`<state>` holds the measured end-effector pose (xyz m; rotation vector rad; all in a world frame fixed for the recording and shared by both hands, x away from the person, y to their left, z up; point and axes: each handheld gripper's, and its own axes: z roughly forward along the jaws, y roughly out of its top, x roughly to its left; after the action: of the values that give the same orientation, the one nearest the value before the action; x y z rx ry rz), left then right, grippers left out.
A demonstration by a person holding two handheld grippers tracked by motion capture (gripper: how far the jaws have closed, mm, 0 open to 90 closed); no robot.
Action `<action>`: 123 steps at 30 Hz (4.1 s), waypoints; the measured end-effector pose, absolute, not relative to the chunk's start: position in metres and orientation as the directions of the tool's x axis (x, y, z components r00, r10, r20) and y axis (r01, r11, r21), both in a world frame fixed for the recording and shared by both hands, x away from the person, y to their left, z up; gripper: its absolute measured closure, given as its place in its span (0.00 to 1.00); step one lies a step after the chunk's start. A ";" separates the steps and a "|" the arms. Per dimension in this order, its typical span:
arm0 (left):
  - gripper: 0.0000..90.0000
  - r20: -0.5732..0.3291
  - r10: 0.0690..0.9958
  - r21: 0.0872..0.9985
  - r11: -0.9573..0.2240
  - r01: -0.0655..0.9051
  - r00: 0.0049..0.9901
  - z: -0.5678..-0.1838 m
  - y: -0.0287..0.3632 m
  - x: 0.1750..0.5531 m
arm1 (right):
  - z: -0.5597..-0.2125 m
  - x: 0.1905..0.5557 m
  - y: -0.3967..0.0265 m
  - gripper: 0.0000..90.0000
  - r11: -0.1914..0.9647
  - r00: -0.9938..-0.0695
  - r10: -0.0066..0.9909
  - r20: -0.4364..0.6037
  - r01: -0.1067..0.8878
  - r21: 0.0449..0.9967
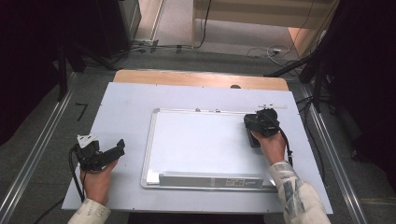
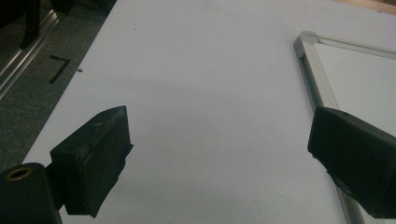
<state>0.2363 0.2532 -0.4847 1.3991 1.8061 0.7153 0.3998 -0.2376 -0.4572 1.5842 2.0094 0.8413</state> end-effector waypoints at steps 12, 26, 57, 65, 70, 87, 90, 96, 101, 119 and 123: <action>0.07 -0.209 0.968 0.786 0.252 0.565 -0.140 -0.485 0.252 0.237 | -0.458 0.396 -0.237 0.43 0.155 -0.249 0.968 0.034 0.700 0.697; 0.07 -0.210 0.967 0.787 0.253 0.562 -0.141 -0.485 0.252 0.237 | -0.457 0.393 -0.240 0.43 0.147 -0.245 0.969 0.043 0.703 0.696; 0.07 -0.209 0.967 0.788 0.255 0.560 -0.145 -0.484 0.253 0.236 | -0.451 0.375 -0.251 0.43 0.130 -0.243 0.968 0.060 0.692 0.710; 0.07 -0.210 0.967 0.788 0.256 0.559 -0.146 -0.484 0.253 0.236 | -0.450 0.371 -0.254 0.43 0.131 -0.242 0.969 0.056 0.690 0.712; 0.07 -0.210 0.967 0.788 0.255 0.560 -0.145 -0.484 0.253 0.236 | -0.449 0.368 -0.258 0.43 0.121 -0.235 0.970 0.063 0.690 0.714; 0.07 -0.209 0.967 0.788 0.255 0.560 -0.146 -0.484 0.253 0.235 | -0.449 0.356 -0.270 0.43 0.095 -0.211 0.975 0.074 0.691 0.717; 0.07 -0.209 0.967 0.789 0.253 0.560 -0.144 -0.484 0.252 0.236 | -0.448 0.354 -0.272 0.43 0.092 -0.209 0.975 0.076 0.689 0.719; 0.07 -0.209 0.967 0.789 0.255 0.559 -0.145 -0.484 0.252 0.236 | -0.448 0.350 -0.278 0.43 0.086 -0.202 0.976 0.077 0.688 0.720; 0.07 -0.208 0.967 0.788 0.254 0.561 -0.145 -0.484 0.252 0.236 | -0.448 0.346 -0.281 0.43 0.078 -0.199 0.977 0.083 0.686 0.723; 0.07 -0.208 0.967 0.789 0.254 0.560 -0.145 -0.484 0.252 0.235 | -0.451 0.326 -0.293 0.43 0.063 -0.174 0.982 0.079 0.688 0.723; 0.07 -0.210 0.967 0.789 0.255 0.559 -0.146 -0.484 0.252 0.235 | -0.453 0.322 -0.293 0.43 0.068 -0.165 0.984 0.067 0.692 0.719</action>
<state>0.2353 0.2517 -0.4841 1.3950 1.8089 0.7196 0.3218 -0.2928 -0.4532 1.6623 1.9092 0.8765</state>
